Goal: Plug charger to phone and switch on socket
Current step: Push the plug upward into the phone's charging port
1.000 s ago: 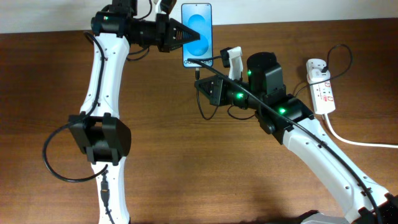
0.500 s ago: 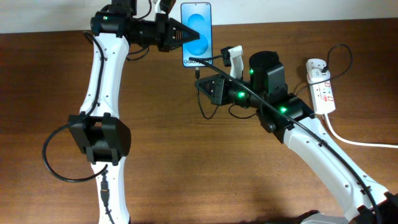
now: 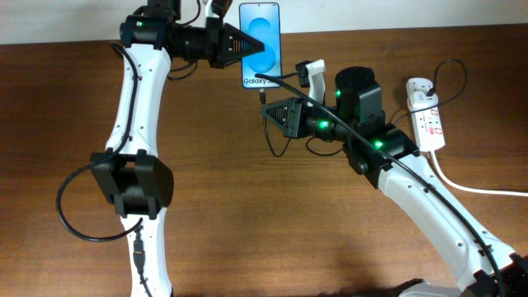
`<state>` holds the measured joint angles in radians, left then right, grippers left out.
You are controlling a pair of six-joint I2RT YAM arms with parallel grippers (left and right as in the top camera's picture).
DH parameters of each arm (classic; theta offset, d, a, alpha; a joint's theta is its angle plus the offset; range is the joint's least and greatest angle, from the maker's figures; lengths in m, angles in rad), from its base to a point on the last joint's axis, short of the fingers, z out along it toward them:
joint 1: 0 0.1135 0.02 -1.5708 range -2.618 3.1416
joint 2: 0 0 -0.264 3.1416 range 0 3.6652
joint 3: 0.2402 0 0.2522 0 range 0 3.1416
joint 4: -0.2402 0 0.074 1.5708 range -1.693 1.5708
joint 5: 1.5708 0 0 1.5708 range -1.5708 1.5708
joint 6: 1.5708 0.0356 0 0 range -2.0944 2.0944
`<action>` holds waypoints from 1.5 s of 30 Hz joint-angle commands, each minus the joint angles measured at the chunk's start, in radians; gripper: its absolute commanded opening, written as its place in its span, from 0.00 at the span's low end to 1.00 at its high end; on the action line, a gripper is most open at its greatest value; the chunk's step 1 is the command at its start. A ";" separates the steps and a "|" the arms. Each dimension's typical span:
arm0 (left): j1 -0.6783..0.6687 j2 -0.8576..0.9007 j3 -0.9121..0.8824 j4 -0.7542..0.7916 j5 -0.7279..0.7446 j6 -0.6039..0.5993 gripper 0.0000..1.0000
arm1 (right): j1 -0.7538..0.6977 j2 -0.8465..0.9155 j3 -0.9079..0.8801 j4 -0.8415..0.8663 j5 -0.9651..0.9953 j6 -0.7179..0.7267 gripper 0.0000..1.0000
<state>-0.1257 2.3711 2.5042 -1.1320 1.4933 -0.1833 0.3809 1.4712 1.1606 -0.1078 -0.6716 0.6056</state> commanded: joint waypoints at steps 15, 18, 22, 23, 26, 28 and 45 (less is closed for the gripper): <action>-0.010 -0.029 0.008 -0.013 0.029 -0.014 0.00 | -0.034 0.002 0.016 0.045 0.108 0.005 0.04; -0.012 -0.029 0.008 -0.013 0.029 -0.014 0.00 | -0.034 0.002 0.016 0.046 0.108 0.008 0.04; -0.026 -0.029 0.008 -0.013 0.029 -0.014 0.00 | -0.034 0.002 0.016 0.045 0.108 0.021 0.04; -0.033 -0.029 0.008 -0.013 0.029 -0.014 0.00 | -0.034 0.002 0.016 0.045 0.108 0.021 0.04; -0.047 -0.029 0.008 -0.013 0.029 -0.014 0.00 | -0.034 0.002 0.016 0.045 0.108 0.021 0.04; -0.051 -0.029 0.008 -0.013 0.029 -0.014 0.00 | -0.034 0.002 0.016 0.045 0.108 0.024 0.04; -0.051 -0.029 0.008 -0.039 0.029 -0.013 0.00 | -0.050 0.002 0.016 0.149 0.157 0.023 0.04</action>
<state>-0.1379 2.3711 2.5042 -1.1366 1.4651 -0.2028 0.3752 1.4738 1.1400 -0.0456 -0.6563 0.6323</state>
